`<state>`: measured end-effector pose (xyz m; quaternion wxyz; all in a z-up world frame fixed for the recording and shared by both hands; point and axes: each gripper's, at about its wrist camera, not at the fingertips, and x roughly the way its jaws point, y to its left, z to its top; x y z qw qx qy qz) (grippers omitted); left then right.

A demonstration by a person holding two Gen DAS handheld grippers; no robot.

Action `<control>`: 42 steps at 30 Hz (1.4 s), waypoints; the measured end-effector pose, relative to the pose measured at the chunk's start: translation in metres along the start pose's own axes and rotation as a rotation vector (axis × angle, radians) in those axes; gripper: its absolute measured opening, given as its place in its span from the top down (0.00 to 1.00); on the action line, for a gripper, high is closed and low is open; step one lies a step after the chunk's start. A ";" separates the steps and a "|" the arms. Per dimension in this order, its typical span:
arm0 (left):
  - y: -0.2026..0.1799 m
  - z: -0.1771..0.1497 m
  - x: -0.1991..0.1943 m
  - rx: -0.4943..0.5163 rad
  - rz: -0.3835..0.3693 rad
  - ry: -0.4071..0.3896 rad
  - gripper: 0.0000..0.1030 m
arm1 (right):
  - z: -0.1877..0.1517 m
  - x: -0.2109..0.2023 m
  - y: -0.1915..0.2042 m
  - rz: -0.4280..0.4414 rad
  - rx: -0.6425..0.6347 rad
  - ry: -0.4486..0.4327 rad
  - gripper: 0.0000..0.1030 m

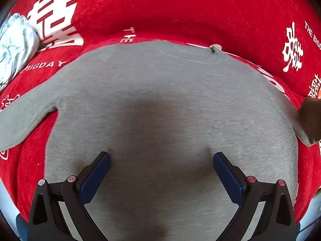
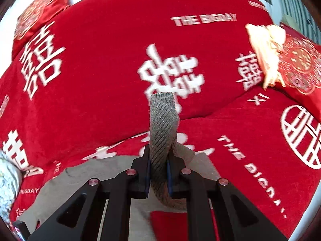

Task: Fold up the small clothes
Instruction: 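Carry the sleeve across the sweater body toward the left gripper, then release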

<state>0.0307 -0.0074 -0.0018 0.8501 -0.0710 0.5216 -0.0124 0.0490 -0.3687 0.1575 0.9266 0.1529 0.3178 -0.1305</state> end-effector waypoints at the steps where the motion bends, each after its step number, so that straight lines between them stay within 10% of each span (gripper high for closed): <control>1: 0.004 0.000 0.000 -0.002 0.000 -0.001 0.01 | -0.003 0.001 0.012 0.007 -0.013 0.003 0.86; 42: 0.145 -0.002 -0.040 -0.222 0.002 -0.054 0.01 | -0.146 0.024 0.305 0.254 -0.436 0.168 0.86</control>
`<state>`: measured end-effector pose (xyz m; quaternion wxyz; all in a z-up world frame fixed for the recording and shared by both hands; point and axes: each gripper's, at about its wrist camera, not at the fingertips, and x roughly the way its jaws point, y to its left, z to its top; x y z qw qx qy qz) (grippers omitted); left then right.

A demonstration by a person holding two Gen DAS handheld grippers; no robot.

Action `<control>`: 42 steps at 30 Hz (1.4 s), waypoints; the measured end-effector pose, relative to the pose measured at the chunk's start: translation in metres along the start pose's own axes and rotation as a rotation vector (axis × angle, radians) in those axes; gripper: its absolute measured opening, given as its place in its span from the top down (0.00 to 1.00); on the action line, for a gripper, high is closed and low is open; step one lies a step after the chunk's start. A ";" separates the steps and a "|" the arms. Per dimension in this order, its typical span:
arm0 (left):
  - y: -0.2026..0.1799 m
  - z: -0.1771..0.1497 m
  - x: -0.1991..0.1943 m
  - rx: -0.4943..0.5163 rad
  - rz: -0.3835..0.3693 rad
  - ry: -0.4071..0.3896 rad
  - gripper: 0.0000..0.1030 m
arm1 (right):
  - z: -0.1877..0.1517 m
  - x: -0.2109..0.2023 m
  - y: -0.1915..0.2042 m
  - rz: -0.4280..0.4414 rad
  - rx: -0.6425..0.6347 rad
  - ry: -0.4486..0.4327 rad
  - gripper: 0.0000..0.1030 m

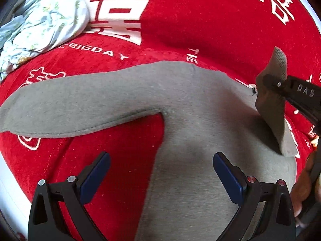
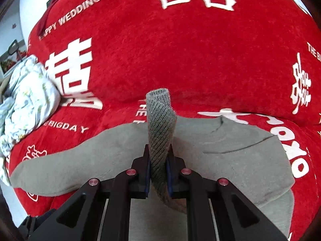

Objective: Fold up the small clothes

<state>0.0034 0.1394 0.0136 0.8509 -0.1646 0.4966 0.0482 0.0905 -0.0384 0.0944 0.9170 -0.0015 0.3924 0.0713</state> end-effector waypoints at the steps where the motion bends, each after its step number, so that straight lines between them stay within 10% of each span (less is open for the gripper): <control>1: 0.003 0.000 0.000 -0.006 0.000 0.002 0.01 | -0.001 0.003 0.003 0.000 -0.005 0.005 0.86; 20: 0.030 -0.006 -0.002 -0.068 0.043 -0.003 0.01 | -0.041 0.057 0.035 0.061 -0.025 0.163 0.86; 23: 0.031 -0.006 -0.003 -0.075 0.047 -0.006 0.01 | -0.046 0.062 0.034 0.120 -0.015 0.189 0.75; 27: 0.025 -0.004 -0.010 -0.083 0.050 -0.028 0.01 | -0.047 0.048 0.029 0.235 -0.001 0.155 0.26; 30: 0.013 -0.001 -0.016 -0.067 0.050 -0.043 0.01 | -0.041 0.029 0.019 0.263 -0.021 0.100 0.26; 42: -0.122 0.011 0.009 0.189 -0.043 -0.010 0.01 | -0.048 0.025 -0.135 -0.020 0.109 0.102 0.25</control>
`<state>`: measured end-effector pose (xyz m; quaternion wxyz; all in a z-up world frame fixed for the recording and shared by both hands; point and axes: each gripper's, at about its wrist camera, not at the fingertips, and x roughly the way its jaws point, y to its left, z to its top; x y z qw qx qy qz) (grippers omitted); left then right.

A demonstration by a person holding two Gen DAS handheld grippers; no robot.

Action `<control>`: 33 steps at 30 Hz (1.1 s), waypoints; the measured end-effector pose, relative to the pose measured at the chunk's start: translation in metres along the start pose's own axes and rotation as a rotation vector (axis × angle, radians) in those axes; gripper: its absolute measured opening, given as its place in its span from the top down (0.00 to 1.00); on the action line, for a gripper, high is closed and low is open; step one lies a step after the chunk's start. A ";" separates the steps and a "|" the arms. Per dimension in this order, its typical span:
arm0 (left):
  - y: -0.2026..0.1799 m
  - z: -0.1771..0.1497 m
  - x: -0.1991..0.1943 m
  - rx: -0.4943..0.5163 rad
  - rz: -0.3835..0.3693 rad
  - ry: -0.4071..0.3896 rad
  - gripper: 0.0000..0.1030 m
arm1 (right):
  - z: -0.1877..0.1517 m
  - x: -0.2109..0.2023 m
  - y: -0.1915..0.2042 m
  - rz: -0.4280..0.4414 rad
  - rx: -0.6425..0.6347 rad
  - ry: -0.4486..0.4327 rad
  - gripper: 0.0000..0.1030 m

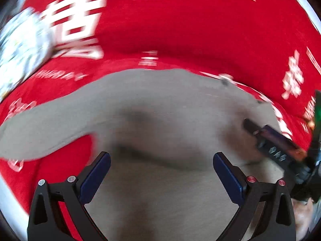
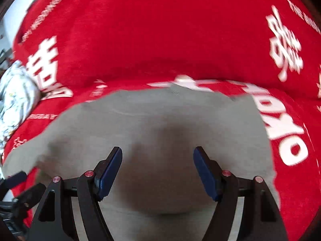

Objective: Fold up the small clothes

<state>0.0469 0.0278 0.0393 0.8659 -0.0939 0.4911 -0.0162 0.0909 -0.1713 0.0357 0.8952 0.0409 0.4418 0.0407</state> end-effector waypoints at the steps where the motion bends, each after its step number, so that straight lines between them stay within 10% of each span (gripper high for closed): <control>1: -0.014 0.003 0.007 0.035 -0.014 0.004 0.01 | -0.001 0.004 -0.012 -0.013 0.013 0.013 0.25; 6: -0.037 0.003 0.057 0.137 0.120 0.073 0.01 | -0.007 0.010 -0.065 -0.072 0.052 0.028 0.26; 15: -0.023 0.013 0.065 0.073 0.125 0.080 0.01 | 0.032 0.025 -0.094 0.013 0.141 0.034 0.25; 20: -0.021 0.018 0.071 0.079 0.121 0.065 0.01 | 0.045 0.053 -0.110 -0.106 0.156 0.068 0.26; 27: -0.024 0.003 0.051 0.064 0.105 0.026 0.01 | 0.017 0.010 -0.080 -0.060 0.057 0.041 0.22; 33: -0.024 -0.009 0.045 0.071 0.126 0.027 0.01 | -0.019 -0.001 -0.049 -0.190 -0.089 0.038 0.22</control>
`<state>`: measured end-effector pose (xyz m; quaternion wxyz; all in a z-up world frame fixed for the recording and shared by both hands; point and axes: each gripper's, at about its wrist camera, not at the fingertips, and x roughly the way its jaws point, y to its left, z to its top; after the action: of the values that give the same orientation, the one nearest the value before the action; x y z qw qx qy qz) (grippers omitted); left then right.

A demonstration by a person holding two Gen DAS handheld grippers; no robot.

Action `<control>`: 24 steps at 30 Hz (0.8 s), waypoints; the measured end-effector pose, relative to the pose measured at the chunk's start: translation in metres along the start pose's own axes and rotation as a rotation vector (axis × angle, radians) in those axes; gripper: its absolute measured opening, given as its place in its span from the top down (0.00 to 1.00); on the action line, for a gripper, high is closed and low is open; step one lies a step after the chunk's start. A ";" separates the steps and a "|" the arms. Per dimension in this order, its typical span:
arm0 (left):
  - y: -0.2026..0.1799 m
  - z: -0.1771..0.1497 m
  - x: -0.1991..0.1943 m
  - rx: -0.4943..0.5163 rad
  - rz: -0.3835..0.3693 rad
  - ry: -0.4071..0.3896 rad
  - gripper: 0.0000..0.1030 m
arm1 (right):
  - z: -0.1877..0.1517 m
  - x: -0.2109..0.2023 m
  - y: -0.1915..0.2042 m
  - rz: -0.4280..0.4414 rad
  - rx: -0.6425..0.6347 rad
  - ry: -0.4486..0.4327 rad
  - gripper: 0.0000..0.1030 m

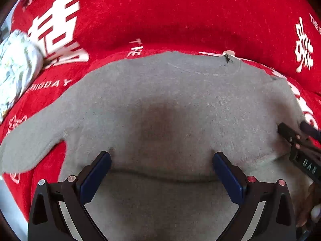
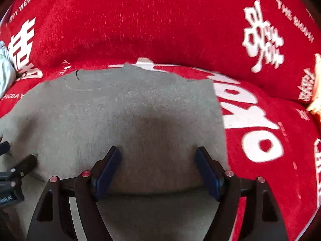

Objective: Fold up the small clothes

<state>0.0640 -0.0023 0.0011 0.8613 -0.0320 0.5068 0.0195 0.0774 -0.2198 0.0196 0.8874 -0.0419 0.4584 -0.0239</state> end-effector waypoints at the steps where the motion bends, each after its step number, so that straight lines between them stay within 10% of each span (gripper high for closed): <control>1: 0.003 -0.002 -0.008 -0.017 -0.028 -0.020 0.01 | -0.003 -0.008 0.001 0.010 0.019 -0.009 0.22; 14: 0.029 -0.063 -0.035 0.014 0.010 -0.048 0.01 | -0.063 -0.041 0.021 0.012 -0.012 -0.045 0.16; 24: 0.272 -0.084 -0.053 -0.620 0.211 -0.073 0.01 | -0.067 -0.043 0.029 -0.006 0.022 -0.049 0.15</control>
<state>-0.0526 0.2624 -0.0029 0.8214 -0.2393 0.4458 0.2634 -0.0019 -0.1907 0.0131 0.8987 -0.0340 0.4362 -0.0306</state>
